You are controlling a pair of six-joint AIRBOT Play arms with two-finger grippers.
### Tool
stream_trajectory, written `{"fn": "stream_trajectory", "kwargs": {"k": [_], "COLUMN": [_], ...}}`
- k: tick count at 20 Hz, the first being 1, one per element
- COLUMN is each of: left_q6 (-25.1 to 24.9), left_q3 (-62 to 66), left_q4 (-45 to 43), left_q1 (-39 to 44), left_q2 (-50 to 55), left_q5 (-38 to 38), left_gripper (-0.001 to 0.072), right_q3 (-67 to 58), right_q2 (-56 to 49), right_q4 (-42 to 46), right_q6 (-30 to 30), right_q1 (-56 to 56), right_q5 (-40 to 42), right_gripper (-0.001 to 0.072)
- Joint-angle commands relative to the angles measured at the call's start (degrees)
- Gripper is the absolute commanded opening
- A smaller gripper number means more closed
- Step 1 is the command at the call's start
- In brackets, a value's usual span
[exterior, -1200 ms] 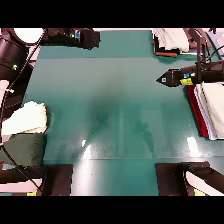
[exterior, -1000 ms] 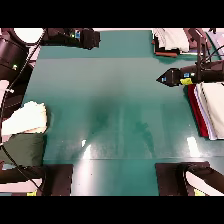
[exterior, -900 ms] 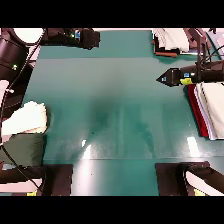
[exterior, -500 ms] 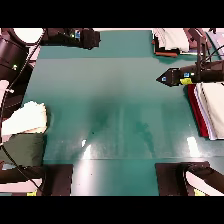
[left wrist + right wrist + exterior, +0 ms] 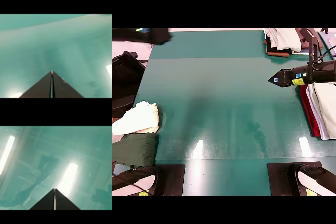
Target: Fold the shirts.
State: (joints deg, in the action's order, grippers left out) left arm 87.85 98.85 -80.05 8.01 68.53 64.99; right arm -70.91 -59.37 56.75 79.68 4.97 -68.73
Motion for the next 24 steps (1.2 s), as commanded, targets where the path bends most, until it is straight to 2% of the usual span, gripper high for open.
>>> {"fn": "stream_trajectory", "kwargs": {"k": [1, 3, 4, 5, 6, 7, 10, 12, 16, 19, 21, 24], "left_q6": [0.39, 0.37, 0.24, 0.63, 1.62, 2.34, 2.32, 2.69, 2.86, 5.95, 6.4, 6.64], "left_q3": [-9.2, -16.87, -20.85, -25.51, -29.97, -34.88, -46.99, -51.76, -52.92, -52.89, -52.26, -46.42], "left_q4": [-13.6, -18.1, -18.14, -18.1, -18.1, -18.08, -18.51, -18.51, -18.47, -18.34, -18.34, -17.49], "left_q1": [-9.05, -13.73, -15.8, -17.57, -18.73, -19.74, -20.2, -20.2, -20.2, -20.2, -20.2, -20.06], "left_q2": [-6.91, -7.58, -7.45, -7.23, -7.1, -7.1, -7.1, -7.1, -7.1, -7.13, -7.19, -8.48], "left_q5": [8.04, 9.68, 8.98, 6.91, 3.74, -0.07, -11.23, -15.82, -16.37, -14.32, -12.28, -7.82], "left_gripper": [0.0024, 0.0027, 0.0217, 0.0592, 0.0674, 0.0599, 0.0603, 0.0603, 0.0603, 0.0579, 0.0028, 0.0022], "right_q3": [-0.04, -0.04, -0.04, -0.04, -0.04, -0.04, -0.04, -0.04, -0.04, -0.04, -0.04, -0.22], "right_q2": [0.02, 0.02, 0.02, 0.02, 0.02, 0.02, 0.02, 0.02, 0.02, 0.02, 0.02, 0.42], "right_q4": [-0.02, -0.02, -0.02, -0.02, -0.04, -0.07, -0.04, -0.04, -0.04, -0.07, -0.11, -0.31], "right_q6": [0.0, 0.0, 0.0, 0.0, 0.0, 0.0, 0.0, 0.0, 0.0, 0.0, 0.0, 0.0], "right_q1": [0.07, 0.07, 0.07, 0.07, 0.07, 0.07, 0.09, 0.07, 0.07, 0.07, 0.07, 0.07], "right_q5": [-0.2, -0.17, -0.2, -0.17, -0.2, -0.22, -0.31, -0.2, 0.02, 0.26, 0.24, 0.35], "right_gripper": [0.0012, 0.0012, 0.0013, 0.0013, 0.0013, 0.0012, 0.0012, 0.0012, 0.0013, 0.0012, 0.0012, 0.0012]}}
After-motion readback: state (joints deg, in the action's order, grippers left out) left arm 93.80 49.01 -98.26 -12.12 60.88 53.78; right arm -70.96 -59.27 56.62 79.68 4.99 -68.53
